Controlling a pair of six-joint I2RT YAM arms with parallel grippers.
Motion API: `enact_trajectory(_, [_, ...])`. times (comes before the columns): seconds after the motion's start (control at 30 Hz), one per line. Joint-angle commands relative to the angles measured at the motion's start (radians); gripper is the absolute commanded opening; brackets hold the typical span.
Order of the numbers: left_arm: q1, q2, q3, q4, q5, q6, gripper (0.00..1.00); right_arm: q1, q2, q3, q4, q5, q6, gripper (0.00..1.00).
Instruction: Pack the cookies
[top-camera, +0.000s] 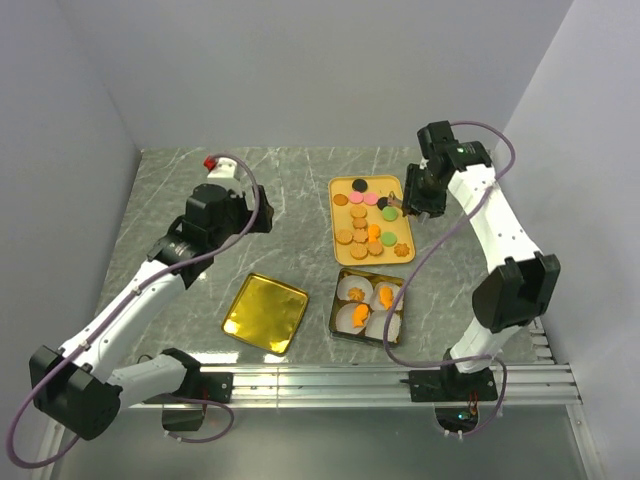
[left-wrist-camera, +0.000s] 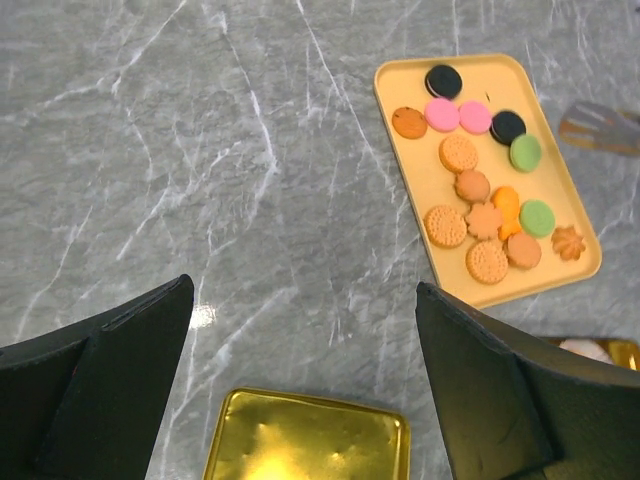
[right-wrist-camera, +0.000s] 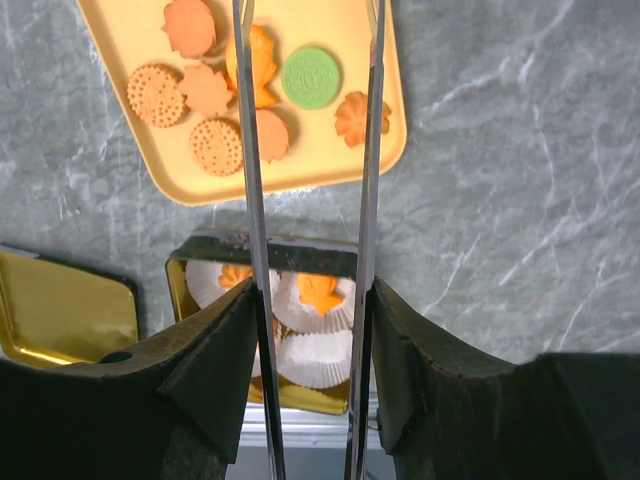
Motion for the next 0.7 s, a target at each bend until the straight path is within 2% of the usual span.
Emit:
enact_trajectory(0.0, [-0.068, -0.055, -0.011, 0.021, -0.101, 0.112, 0.99, 0.0, 0.054, 0.066, 0.043, 0.021, -0.022, 0.53])
enact_trajectory(0.1, [-0.105, -0.063, -0.02, 0.011, -0.105, 0.1, 0.99, 0.002, 0.118, 0.118, 0.028, 0.017, -0.029, 0.54])
enact_trajectory(0.23, [-0.105, -0.058, -0.046, 0.064, -0.026, 0.054, 0.99, 0.006, 0.183, 0.171, 0.02, 0.014, -0.041, 0.55])
enact_trajectory(0.3, [-0.105, -0.011, -0.005, 0.049, -0.063, 0.077, 0.99, 0.006, 0.219, 0.209, 0.0, 0.028, -0.03, 0.55])
enact_trajectory(0.4, [-0.102, 0.057, 0.056, 0.02, -0.085, 0.095, 1.0, 0.008, 0.236, 0.211, 0.002, 0.044, -0.022, 0.56])
enact_trajectory(0.5, [-0.102, 0.075, 0.061, 0.04, -0.042, 0.098, 0.99, 0.009, 0.255, 0.205, -0.006, 0.047, -0.022, 0.56])
enact_trajectory(0.67, [-0.103, 0.083, 0.05, 0.038, -0.071, 0.114, 1.0, 0.029, 0.262, 0.186, 0.006, 0.032, -0.021, 0.56])
